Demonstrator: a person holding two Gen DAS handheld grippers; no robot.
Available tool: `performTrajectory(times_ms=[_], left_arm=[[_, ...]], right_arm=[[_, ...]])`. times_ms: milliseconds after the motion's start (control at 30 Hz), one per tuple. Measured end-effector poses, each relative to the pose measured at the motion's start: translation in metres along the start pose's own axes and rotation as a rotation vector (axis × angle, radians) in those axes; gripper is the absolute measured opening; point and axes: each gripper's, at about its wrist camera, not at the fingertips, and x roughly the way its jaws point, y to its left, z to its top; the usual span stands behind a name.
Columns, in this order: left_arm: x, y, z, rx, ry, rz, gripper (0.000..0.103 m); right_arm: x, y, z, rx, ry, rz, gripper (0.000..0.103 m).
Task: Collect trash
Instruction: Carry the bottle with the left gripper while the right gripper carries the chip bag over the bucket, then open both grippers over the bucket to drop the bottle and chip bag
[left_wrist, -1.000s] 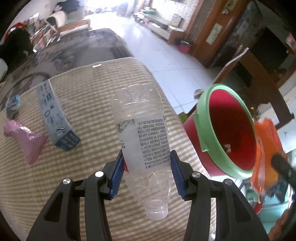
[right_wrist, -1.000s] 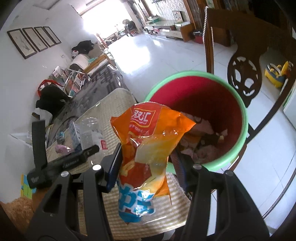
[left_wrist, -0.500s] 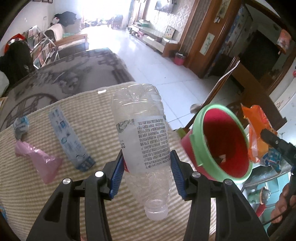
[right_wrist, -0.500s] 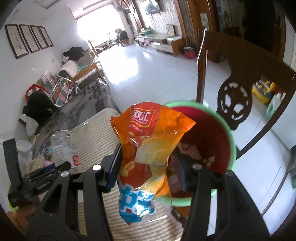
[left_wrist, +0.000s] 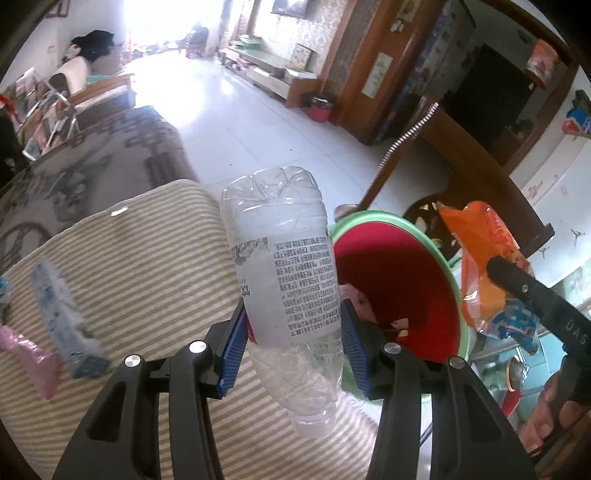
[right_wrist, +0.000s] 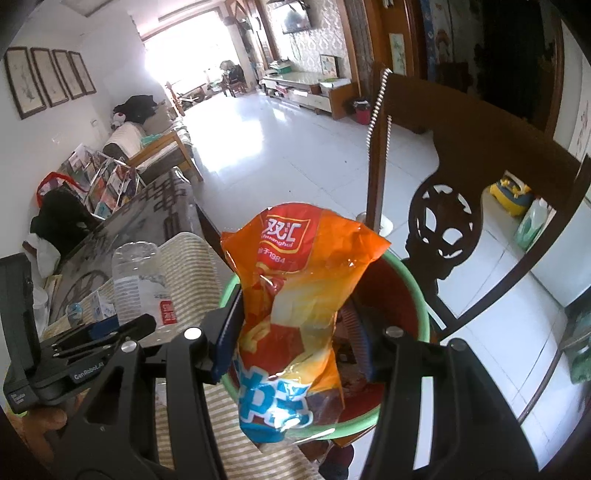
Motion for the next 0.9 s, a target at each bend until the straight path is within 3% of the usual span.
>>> performTrajectory(times_ms=[233, 367, 467, 500, 567, 767, 900], left_arm=[[0.034, -0.025, 0.001, 0.010, 0.049, -0.034, 0.046], [0.045, -0.045, 0.005, 0.026, 0.068, -0.066, 0.045], [0.047, -0.056, 0.010, 0.046, 0.067, -0.089, 0.049], [0.047, -0.058, 0.011, 0.049, 0.065, -0.096, 0.060], [0.044, -0.063, 0.013, 0.054, 0.046, -0.104, 0.069], [0.039, -0.064, 0.012, 0.081, 0.014, -0.058, 0.073], [0.036, -0.062, 0.009, 0.096, 0.009, -0.001, 0.074]], right_arm=[[0.016, -0.020, 0.003, 0.014, 0.034, 0.042, 0.052], [0.021, -0.026, 0.002, 0.011, 0.052, 0.029, 0.081], [0.018, -0.037, 0.000, 0.053, 0.046, 0.038, 0.089], [0.016, -0.043, -0.002, 0.076, 0.043, 0.036, 0.089], [0.014, -0.050, -0.003, 0.101, 0.044, 0.041, 0.089], [-0.001, -0.052, -0.016, 0.106, 0.041, 0.075, 0.090], [0.000, -0.047, -0.045, 0.124, 0.094, 0.101, 0.093]])
